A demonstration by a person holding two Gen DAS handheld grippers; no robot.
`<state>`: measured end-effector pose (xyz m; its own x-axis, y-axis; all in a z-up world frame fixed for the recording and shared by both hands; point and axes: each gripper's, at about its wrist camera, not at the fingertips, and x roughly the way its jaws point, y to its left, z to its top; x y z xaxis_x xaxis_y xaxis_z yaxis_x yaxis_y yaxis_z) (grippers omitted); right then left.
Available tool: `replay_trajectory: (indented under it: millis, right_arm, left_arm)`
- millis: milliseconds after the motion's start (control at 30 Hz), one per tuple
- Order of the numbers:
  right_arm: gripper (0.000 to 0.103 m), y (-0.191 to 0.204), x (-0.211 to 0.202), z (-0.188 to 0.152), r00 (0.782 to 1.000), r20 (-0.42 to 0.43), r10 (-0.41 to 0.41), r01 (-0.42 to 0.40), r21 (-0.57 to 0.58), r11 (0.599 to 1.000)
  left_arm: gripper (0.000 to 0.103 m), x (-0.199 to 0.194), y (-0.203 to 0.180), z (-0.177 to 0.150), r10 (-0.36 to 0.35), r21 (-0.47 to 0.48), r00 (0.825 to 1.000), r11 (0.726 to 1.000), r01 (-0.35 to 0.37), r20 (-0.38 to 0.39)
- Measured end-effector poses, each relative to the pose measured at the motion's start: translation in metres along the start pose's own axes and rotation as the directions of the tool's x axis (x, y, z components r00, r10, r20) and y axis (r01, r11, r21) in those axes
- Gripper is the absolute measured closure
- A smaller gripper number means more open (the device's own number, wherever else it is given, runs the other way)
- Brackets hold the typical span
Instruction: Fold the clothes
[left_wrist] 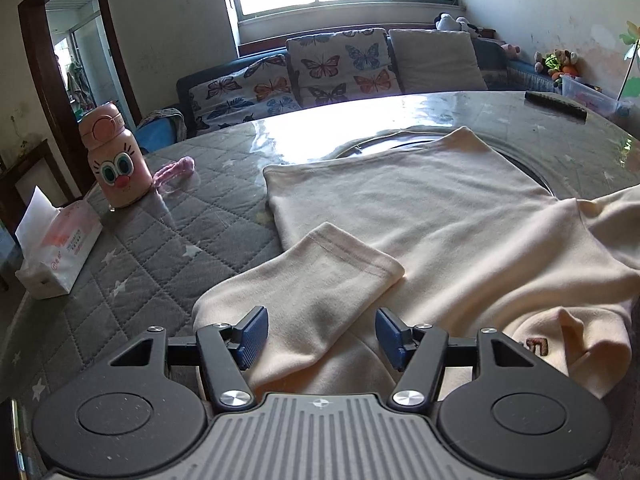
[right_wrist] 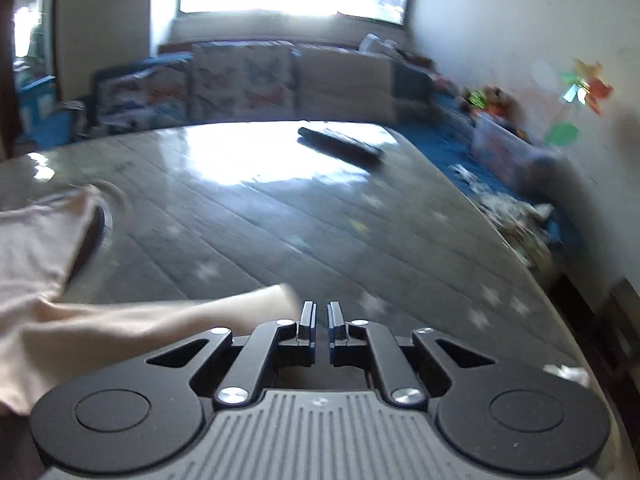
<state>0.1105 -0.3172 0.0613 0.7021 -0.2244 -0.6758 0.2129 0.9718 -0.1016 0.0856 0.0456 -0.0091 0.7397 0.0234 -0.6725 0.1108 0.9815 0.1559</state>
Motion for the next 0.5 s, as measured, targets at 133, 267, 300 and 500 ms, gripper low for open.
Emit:
replay_trajectory:
  millis: [133, 267, 300, 500]
  right_arm:
    - [0.09, 0.007, -0.004, 0.001, 0.995, 0.019, 0.102, -0.102, 0.001, 0.995]
    - [0.08, 0.031, 0.013, 0.001, 0.985, -0.031, 0.17, -0.171, -0.028, 0.985]
    - [0.08, 0.034, 0.021, 0.0, 0.984, -0.048, 0.171, -0.172, -0.023, 0.985]
    - [0.079, 0.044, 0.054, 0.01, 0.985, -0.06, 0.161, -0.162, -0.012, 0.987]
  left_arm:
    - [0.038, -0.005, 0.001, -0.003, 0.012, -0.006, 1.0, 1.0, -0.012, 0.001]
    - [0.038, -0.01, 0.005, -0.005, 0.026, -0.016, 1.0, 1.0, -0.026, 0.003]
    - [0.038, -0.011, 0.006, -0.005, 0.029, -0.017, 1.0, 0.999, -0.029, 0.002]
    - [0.037, -0.007, 0.009, -0.007, 0.044, -0.016, 0.999, 0.999, -0.044, -0.013]
